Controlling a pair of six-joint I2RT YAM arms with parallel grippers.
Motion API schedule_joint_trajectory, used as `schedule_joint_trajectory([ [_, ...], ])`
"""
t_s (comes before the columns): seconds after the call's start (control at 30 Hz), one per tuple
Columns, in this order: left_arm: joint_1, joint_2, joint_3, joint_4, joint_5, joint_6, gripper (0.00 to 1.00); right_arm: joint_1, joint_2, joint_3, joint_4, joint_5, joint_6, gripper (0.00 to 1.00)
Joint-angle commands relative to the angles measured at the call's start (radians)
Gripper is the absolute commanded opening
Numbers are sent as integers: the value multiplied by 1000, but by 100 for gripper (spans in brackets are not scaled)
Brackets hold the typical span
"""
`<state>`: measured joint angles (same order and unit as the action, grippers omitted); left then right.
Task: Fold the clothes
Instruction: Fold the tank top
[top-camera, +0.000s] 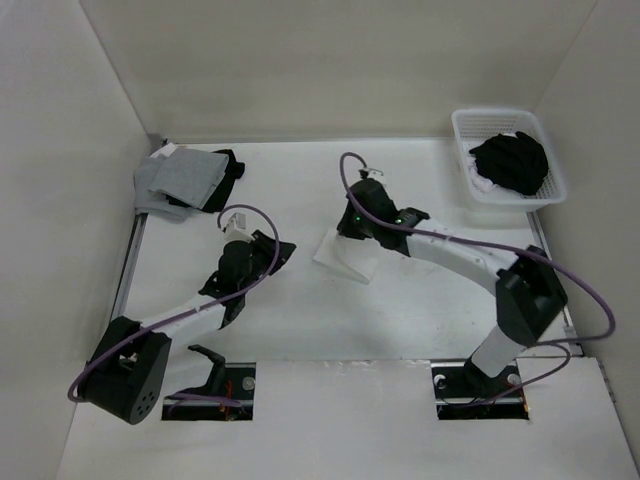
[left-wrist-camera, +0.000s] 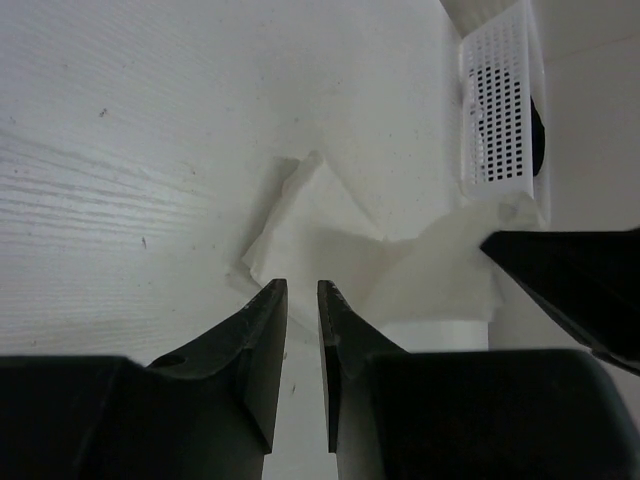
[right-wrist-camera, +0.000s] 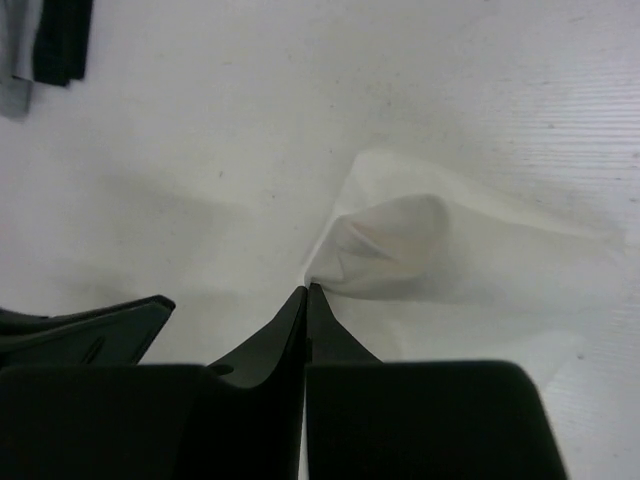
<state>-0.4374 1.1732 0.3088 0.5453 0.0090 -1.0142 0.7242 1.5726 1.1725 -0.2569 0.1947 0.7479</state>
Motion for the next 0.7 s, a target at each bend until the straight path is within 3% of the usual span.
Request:
schedule_joint_trajectory([
  [0.0,13,-46,-10,45,35,8,18,30,140,160,-59,14,-38,2],
  [0.07,15,-59,-7,36,40,8,18,43,216,234,-82,14,-44,7],
  [0.17,15,-73,-2,31,40,9,18,68,291,321,-99,2,-47,22],
  [0.23,6,-70,9,28,37,8,18,77,290,328,-82,-14,-47,29],
  [0.33,-33,-28,45,34,28,6,18,79,225,259,-16,-32,-50,31],
  [0.4,-71,23,85,44,13,6,18,64,170,181,34,-34,-51,30],
  [0.5,-143,118,151,79,-23,16,18,11,127,86,85,-67,-48,18],
  [0.57,-174,190,191,102,-44,23,18,-18,141,56,113,-127,-51,8],
  [0.67,-185,294,231,139,-61,25,18,-56,193,36,198,-227,-62,4],
])
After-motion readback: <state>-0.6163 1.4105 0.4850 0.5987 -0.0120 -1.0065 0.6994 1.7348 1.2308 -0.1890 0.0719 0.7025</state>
